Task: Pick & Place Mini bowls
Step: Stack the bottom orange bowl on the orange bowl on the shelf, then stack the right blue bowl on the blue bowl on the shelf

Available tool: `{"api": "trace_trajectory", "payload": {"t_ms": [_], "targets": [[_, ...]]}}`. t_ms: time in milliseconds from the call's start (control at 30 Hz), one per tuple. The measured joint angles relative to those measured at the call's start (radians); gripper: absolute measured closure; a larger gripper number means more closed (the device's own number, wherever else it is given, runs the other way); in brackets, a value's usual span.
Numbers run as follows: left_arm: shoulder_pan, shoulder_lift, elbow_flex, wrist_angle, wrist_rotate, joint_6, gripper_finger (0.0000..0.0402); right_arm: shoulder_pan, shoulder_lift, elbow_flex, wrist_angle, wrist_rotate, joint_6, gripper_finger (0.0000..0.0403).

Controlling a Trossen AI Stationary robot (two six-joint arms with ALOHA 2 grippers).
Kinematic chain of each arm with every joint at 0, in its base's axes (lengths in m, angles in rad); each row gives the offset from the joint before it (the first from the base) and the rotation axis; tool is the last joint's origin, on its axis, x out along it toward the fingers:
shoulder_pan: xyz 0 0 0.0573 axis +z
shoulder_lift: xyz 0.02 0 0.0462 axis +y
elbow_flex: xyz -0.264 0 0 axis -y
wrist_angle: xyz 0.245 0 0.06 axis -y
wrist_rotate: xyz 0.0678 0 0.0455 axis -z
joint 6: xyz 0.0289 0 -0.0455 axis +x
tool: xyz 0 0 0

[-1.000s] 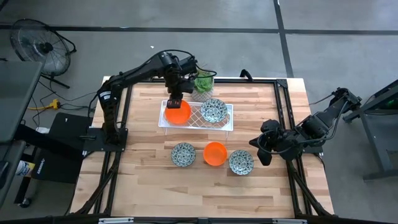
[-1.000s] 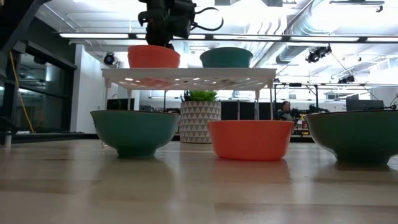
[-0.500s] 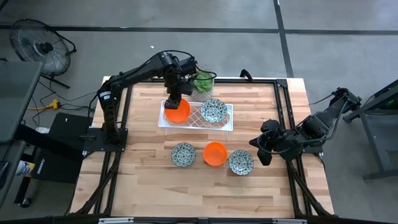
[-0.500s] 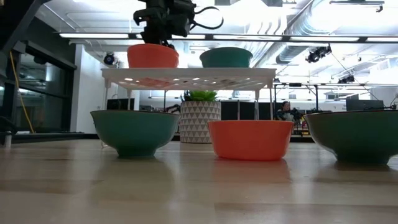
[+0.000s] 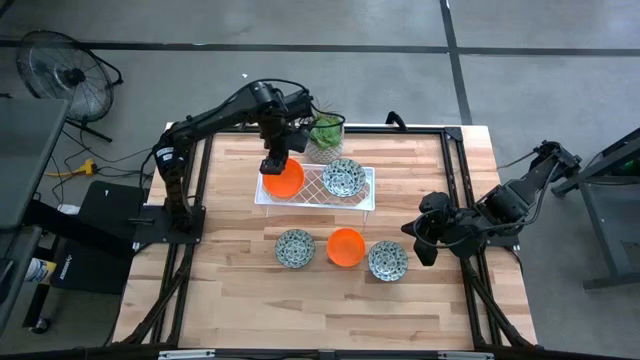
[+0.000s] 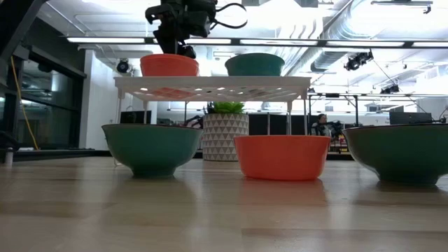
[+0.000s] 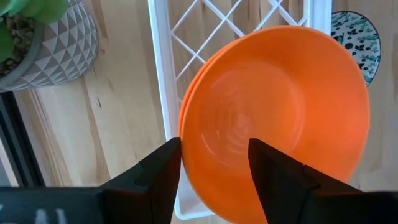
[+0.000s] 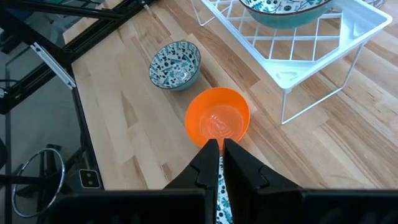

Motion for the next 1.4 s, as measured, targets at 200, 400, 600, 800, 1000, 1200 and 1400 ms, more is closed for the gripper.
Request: {"api": "trace_trajectory", "payload": {"t_ms": [200, 400, 600, 800, 1000, 1200, 1400], "targets": [[0.0, 0.0, 0.0, 0.0, -0.013, 0.0, 0.0218, 0.0, 0.0, 0.0, 0.0, 0.007, 0.0, 0.0391], [0.0, 0.0, 0.014, -0.003, -0.048, 0.002, 0.0218, 0.0, 0.0, 0.0, 0.0, 0.008, 0.002, 0.0391], [0.0, 0.0, 0.175, 0.001, -0.131, 0.011, 0.0218, 0.0, 0.0, 0.0, 0.0, 0.008, 0.003, 0.0391], [0.0, 0.0, 0.358, 0.0, -0.156, 0.003, 0.0218, 0.0, 0.0, 0.0, 0.0, 0.0, 0.002, 0.0391], [-0.001, -0.071, 0.345, 0.006, -0.142, -0.008, 0.0218, 0.0, 0.0, 0.0, -0.001, -0.016, -0.013, 0.0391], [-0.05, -0.11, 0.345, 0.0, -0.122, -0.05, 0.0218, -0.001, 0.0, 0.0, -0.002, -0.074, -0.085, 0.0391], [-0.164, -0.127, 0.345, 0.0, -0.144, -0.083, 0.0218, -0.001, 0.0, 0.0, -0.003, -0.065, -0.099, 0.0391]]}}
